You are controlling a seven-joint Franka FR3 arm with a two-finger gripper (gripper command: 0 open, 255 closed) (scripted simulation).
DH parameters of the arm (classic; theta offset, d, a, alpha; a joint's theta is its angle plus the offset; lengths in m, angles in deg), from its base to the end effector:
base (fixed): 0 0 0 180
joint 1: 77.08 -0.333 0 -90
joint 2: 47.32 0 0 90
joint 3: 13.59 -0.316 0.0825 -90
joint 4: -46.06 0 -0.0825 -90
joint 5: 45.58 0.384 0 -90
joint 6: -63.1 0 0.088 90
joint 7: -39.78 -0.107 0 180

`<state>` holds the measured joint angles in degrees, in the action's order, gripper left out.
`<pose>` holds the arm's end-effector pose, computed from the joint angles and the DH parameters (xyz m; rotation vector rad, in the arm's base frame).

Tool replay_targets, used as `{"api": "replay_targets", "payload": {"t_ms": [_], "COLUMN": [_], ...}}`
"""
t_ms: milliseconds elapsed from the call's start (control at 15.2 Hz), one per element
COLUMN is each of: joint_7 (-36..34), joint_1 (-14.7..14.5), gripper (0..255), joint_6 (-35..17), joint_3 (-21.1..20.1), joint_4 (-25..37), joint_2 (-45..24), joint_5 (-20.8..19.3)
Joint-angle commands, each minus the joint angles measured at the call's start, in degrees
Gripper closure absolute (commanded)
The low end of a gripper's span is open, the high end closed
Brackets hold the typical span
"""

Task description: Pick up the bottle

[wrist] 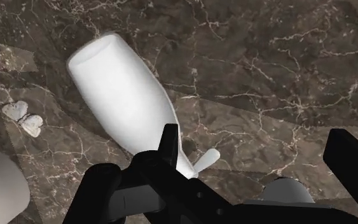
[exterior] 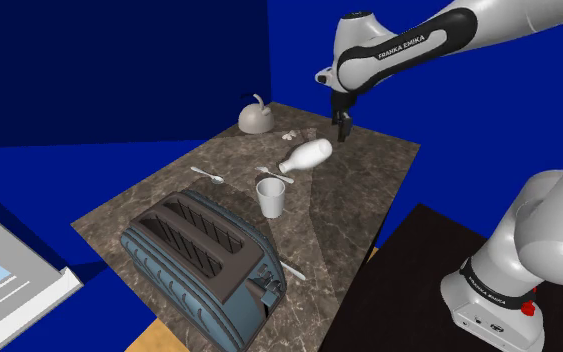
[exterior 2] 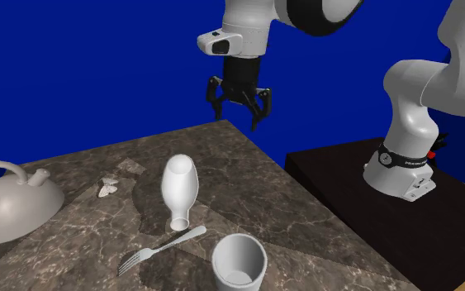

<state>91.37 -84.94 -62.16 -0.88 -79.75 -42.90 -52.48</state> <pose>0.5217 -0.0499 0.4232 2.7459 1.2964 0.0285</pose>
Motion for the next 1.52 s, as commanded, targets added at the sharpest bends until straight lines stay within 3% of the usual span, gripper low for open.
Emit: {"api": "replay_targets", "payload": {"t_ms": [0,528,1056,1452], "joint_7": [4.3,18.25,29.21,29.14], "joint_1": [-0.25,0.08,0.67,0.77], "gripper": [0,0,0,0], "joint_6": [-1.69,-7.13,-9.44,-12.07], "joint_3": [0.2,-1.93,-5.53,-5.68], "joint_4": [2.74,14.27,28.52,28.78], "joint_2": [-4.49,-21.78,-38.37,-41.28], "joint_5": [0.61,2.33,1.09,1.03]}}
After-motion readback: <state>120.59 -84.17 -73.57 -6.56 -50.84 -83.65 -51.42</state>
